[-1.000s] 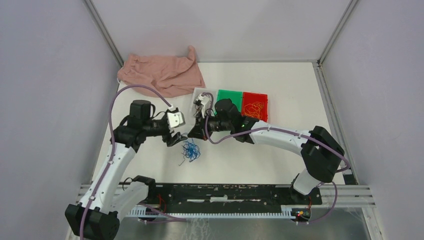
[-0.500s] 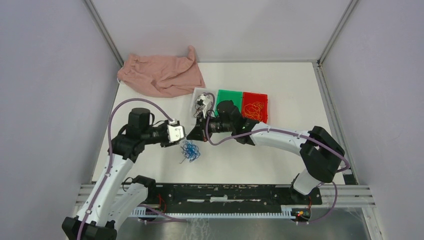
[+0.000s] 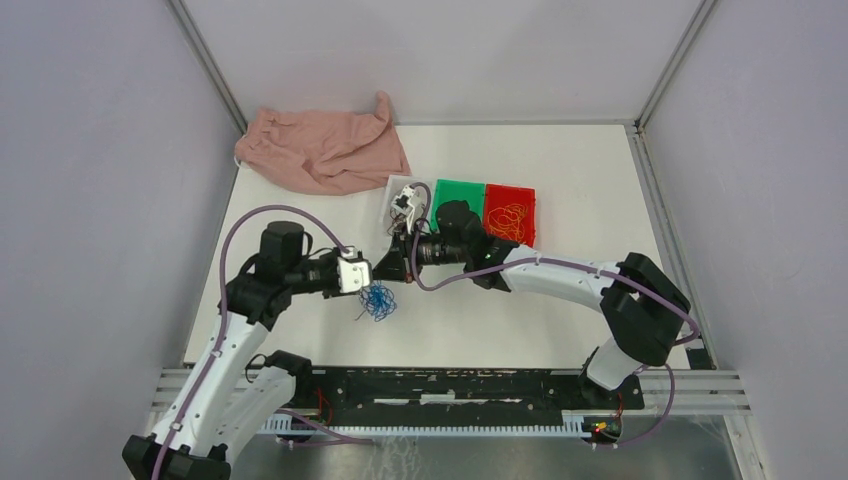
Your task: Untangle the cables
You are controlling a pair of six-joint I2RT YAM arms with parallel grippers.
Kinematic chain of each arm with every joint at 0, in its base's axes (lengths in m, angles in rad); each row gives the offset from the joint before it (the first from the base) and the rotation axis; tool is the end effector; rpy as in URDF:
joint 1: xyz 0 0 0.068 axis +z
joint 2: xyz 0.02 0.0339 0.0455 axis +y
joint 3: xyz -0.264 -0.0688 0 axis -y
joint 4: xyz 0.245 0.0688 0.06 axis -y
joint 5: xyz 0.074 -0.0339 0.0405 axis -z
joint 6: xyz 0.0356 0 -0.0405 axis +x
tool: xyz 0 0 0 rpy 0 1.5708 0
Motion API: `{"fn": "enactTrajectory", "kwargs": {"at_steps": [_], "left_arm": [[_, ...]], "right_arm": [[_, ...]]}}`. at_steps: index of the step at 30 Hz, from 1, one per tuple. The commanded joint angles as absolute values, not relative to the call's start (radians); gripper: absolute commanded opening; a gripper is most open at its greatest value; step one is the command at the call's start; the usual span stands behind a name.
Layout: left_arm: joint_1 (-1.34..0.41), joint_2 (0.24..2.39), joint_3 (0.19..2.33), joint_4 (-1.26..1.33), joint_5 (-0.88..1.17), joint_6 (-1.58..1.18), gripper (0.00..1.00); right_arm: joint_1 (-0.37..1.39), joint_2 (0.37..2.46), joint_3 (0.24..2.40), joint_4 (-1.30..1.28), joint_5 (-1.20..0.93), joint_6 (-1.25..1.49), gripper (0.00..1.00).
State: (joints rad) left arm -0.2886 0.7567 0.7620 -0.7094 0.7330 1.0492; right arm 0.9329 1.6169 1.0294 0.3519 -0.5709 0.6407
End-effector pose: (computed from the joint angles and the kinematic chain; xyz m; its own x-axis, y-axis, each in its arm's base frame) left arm 0.1363 -0.0653 0.2910 0.2981 0.5837 -0.7553 0.8870 0.1229 0.4450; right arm 0.2051 0.3090 0.2671 -0.7025 -0.1032 -0.7041 -0.7097 0.1754 0.6824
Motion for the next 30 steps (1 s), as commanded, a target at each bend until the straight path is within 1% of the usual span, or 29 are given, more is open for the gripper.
{"fn": "enactTrajectory", "kwargs": {"at_steps": [1,3,6,7,8,9,11,12,14,15,16,20,25,30], "left_arm": [[-0.291,0.722,0.745,-0.648,0.724,1.108,0.43],[-0.293,0.705,0.731,-0.629,0.726,1.121,0.32],[-0.294,0.671,0.701,-0.566,0.709,1.106,0.12],[-0.293,0.652,0.693,-0.539,0.706,1.088,0.07],[-0.293,0.637,0.685,-0.515,0.706,1.070,0.04],[-0.293,0.626,0.682,-0.493,0.709,1.046,0.03],[-0.293,0.620,0.686,-0.475,0.724,1.004,0.03],[-0.293,0.622,0.693,-0.478,0.733,0.978,0.03],[-0.293,0.635,0.720,-0.495,0.750,0.919,0.03],[-0.293,0.649,0.735,-0.513,0.762,0.893,0.03],[-0.293,0.662,0.749,-0.529,0.771,0.868,0.03],[-0.294,0.705,0.791,-0.561,0.787,0.772,0.03],[-0.293,0.718,0.817,-0.523,0.780,0.663,0.03],[-0.293,0.741,0.867,-0.480,0.799,0.529,0.03]], "right_arm": [[0.930,1.559,1.017,0.450,-0.610,0.681,0.00],[0.930,1.558,1.010,0.467,-0.615,0.693,0.00],[0.929,1.562,1.008,0.469,-0.628,0.703,0.00],[0.930,1.562,1.006,0.473,-0.634,0.709,0.00],[0.929,1.565,1.002,0.480,-0.642,0.721,0.00],[0.930,1.568,0.995,0.494,-0.647,0.734,0.02],[0.930,1.579,0.974,0.546,-0.661,0.772,0.09],[0.930,1.586,0.966,0.581,-0.669,0.793,0.14],[0.928,1.597,0.947,0.662,-0.669,0.834,0.32],[0.929,1.598,0.938,0.691,-0.664,0.849,0.37],[0.929,1.600,0.929,0.721,-0.659,0.862,0.40],[0.928,1.610,0.910,0.838,-0.634,0.920,0.42],[0.929,1.643,0.901,0.949,-0.613,0.972,0.43],[0.931,1.662,0.885,0.992,-0.595,0.981,0.43]]}}
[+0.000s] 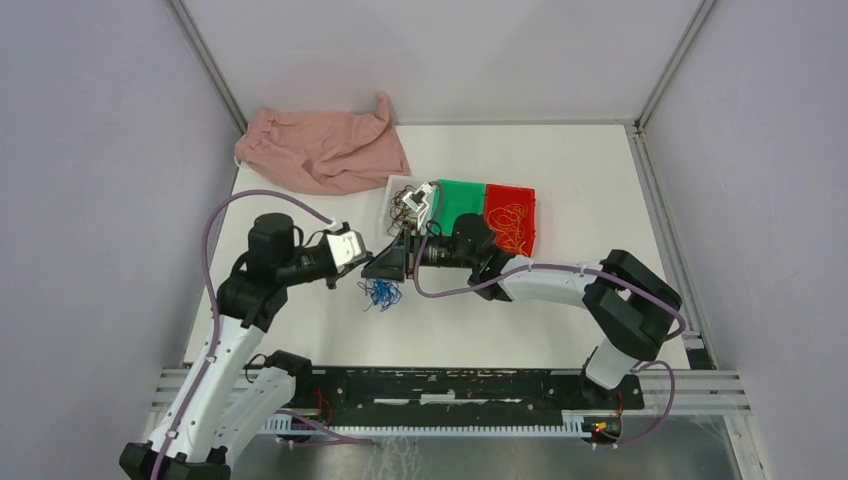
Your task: Untangle the cables
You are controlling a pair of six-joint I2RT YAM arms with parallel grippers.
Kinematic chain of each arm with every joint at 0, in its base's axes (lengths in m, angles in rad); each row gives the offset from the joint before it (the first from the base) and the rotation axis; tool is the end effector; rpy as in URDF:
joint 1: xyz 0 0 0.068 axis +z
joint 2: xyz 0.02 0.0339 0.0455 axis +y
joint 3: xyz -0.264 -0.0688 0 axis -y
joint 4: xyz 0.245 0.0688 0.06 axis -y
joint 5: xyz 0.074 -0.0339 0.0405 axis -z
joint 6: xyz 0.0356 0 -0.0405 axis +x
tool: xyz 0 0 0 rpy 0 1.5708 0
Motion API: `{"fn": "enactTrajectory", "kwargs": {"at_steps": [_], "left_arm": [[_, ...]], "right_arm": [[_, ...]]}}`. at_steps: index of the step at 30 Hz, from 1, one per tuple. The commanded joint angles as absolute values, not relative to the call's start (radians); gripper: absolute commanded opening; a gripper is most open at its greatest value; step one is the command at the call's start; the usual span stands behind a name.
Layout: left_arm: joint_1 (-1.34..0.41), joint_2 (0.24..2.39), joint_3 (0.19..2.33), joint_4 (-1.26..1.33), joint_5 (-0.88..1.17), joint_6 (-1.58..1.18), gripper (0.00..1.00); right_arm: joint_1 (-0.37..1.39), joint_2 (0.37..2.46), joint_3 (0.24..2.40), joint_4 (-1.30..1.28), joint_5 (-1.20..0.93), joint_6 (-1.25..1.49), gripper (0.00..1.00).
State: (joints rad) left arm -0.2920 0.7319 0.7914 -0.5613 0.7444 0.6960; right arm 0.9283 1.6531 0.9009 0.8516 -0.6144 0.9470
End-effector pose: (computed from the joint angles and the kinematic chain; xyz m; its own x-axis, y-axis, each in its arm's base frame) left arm 0.1390 -0.0670 0.3162 0.1470 0.4482 -0.8818 0.8944 0.3205 0.3120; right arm 0.2018 0.3039 0.2633 -0.7752 0.0711 -0.6277 -0.6312 -0.0467 0.7742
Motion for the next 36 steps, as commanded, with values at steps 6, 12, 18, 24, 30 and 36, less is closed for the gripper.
{"fn": "enactTrajectory", "kwargs": {"at_steps": [6,12,18,24,30,36], "left_arm": [[-0.294,0.748,0.910,-0.398,0.781,0.416,0.03],[-0.295,0.775,0.932,-0.298,0.777,0.256,0.03],[-0.305,0.788,0.942,-0.199,0.761,0.163,0.03],[-0.305,0.818,0.996,-0.154,0.766,0.046,0.03],[-0.304,0.827,1.040,-0.080,0.767,-0.080,0.03],[-0.305,0.854,1.146,-0.074,0.781,-0.121,0.03]], "right_arm": [[0.930,1.656,0.843,1.049,-0.576,0.995,0.40],[0.941,1.687,0.848,1.071,-0.549,0.997,0.36],[0.955,1.725,0.861,0.976,-0.521,0.922,0.31],[0.966,1.734,0.846,0.905,-0.464,0.858,0.30],[0.971,1.724,0.804,0.790,-0.369,0.762,0.30],[0.971,1.751,0.764,0.808,-0.339,0.767,0.31]]}}
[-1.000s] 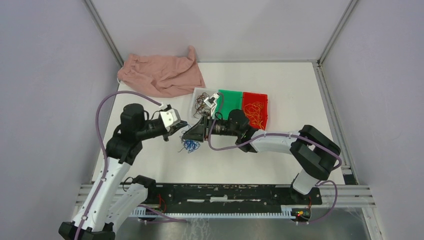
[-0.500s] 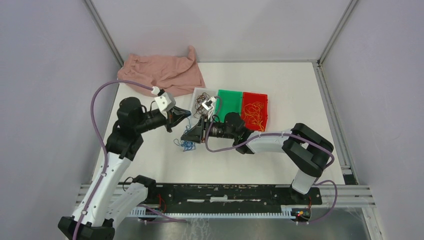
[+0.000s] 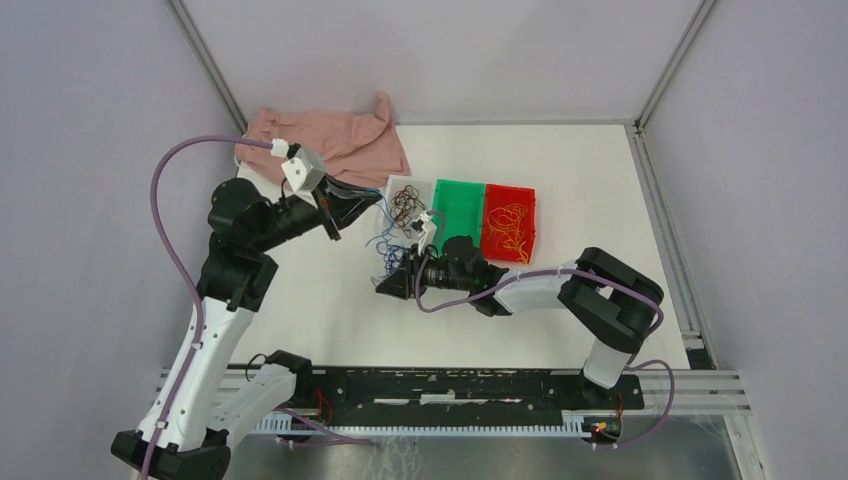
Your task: Untangle the cables
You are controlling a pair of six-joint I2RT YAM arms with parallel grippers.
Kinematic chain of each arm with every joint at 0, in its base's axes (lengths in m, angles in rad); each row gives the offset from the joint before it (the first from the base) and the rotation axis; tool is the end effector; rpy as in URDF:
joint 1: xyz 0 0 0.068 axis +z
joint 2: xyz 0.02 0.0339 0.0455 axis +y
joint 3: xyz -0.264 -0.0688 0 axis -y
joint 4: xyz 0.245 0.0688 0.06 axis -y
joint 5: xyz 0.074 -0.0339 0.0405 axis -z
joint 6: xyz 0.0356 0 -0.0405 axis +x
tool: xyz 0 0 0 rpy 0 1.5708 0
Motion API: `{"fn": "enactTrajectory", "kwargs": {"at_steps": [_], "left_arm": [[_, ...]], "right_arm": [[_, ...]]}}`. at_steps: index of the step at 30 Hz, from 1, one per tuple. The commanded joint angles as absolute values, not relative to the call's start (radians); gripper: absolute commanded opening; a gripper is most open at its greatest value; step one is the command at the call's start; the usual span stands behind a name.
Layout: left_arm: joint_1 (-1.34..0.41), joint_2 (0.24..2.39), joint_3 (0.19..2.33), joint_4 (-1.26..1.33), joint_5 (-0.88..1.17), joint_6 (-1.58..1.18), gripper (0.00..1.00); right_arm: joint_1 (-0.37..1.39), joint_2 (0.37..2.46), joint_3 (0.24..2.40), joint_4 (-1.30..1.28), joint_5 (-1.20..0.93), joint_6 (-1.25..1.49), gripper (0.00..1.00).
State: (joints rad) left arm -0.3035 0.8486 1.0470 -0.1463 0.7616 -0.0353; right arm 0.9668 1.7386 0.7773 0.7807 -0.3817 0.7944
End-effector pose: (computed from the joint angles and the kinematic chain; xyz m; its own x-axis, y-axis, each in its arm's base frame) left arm 0.1582 -0.0753 0.4239 0.0188 -0.0327 -0.9993 0.8752 0.4838 0.0007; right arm 0.1929 0.3029 0.1880 -0.7649 0.0573 -0.6416 -0.6083 0.2635 0.7487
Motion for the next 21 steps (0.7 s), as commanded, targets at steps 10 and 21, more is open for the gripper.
{"fn": "enactTrajectory", "kwargs": {"at_steps": [10,21], "left_arm": [[-0.305,0.852,1.286,-0.141,0.804,-0.057,0.03],[-0.305,0.805,1.198,-0.235,0.825,0.062,0.03]], "right_arm": [[0.971,1.704,0.687,0.798,-0.302,0.749,0.34],[0.971,1.282,0.716,0.453,-0.293,0.604,0.55]]}}
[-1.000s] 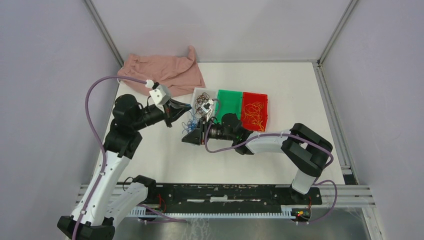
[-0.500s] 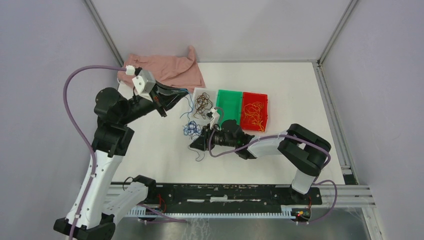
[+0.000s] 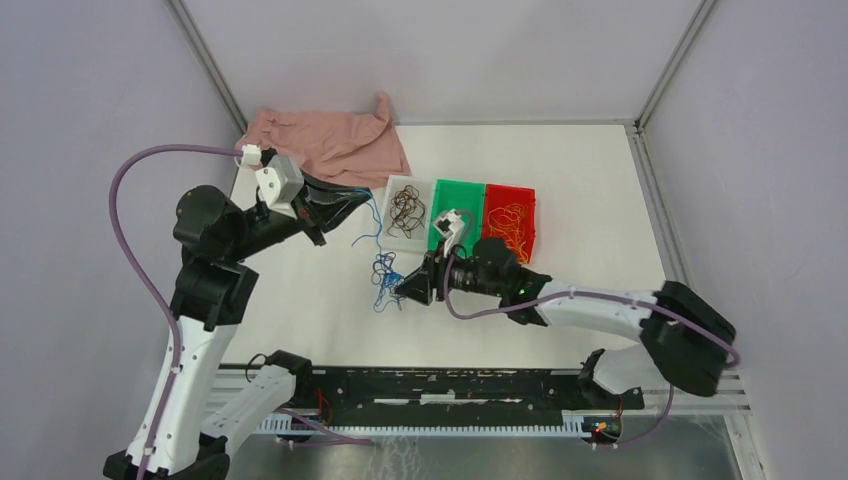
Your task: Untangle the cables
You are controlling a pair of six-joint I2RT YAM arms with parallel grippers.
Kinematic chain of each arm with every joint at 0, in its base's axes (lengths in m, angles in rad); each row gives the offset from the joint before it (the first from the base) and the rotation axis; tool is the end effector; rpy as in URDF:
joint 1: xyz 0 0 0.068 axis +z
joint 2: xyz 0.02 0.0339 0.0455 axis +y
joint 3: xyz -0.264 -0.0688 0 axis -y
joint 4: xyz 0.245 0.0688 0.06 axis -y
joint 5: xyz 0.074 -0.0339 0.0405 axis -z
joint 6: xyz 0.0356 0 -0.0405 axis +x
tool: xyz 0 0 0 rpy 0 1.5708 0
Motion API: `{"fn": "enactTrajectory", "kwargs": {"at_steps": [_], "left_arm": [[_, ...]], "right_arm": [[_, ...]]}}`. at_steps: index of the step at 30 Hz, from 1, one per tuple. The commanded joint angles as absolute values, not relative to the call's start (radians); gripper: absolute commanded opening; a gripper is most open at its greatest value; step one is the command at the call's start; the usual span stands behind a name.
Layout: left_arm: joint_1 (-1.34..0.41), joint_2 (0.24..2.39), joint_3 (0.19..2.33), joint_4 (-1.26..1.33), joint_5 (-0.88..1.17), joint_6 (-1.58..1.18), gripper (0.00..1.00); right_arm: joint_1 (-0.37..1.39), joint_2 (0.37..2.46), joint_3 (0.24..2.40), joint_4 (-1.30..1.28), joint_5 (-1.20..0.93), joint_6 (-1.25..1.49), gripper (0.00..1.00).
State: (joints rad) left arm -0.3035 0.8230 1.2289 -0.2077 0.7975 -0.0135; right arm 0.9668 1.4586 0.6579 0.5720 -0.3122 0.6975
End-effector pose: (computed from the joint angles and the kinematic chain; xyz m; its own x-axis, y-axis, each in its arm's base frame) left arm 0.1248 -0.0658 0.4784 0.1760 -0.0650 -0.9822 0.8807 0.4561 0.1277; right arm 0.1666 0.2607 0.2173 -0.7109 0.0460 -0.7018 -0.6479 0.3454 0.6790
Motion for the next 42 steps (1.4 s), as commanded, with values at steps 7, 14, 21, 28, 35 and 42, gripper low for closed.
{"fn": "enactTrajectory", "kwargs": {"at_steps": [7,14,21,28,35,42], "left_arm": [[-0.306,0.808,1.187,-0.236,0.846,0.041,0.03],[-0.305,0.814,1.200,-0.234,0.867,0.015,0.03],[-0.305,0.829,1.224,-0.218,0.910,-0.034,0.03],[-0.305,0.844,1.263,-0.212,0.931,-0.044,0.03],[-0.305,0.865,1.329,-0.165,0.934,-0.099,0.03],[-0.305,0.886,1.407,-0.153,0.939,-0.141,0.03]], "right_arm": [[0.971,1.187,0.831,0.314,-0.244,0.490,0.63],[0.973,1.302,0.973,0.348,-0.301,0.433,0.65],[0.976,1.442,1.080,0.389,-0.304,0.427,0.62],[0.976,1.545,1.065,0.449,-0.300,0.495,0.41],[0.977,1.633,0.942,0.598,-0.275,0.576,0.41],[0.976,1.694,0.896,0.660,-0.275,0.616,0.40]]}}
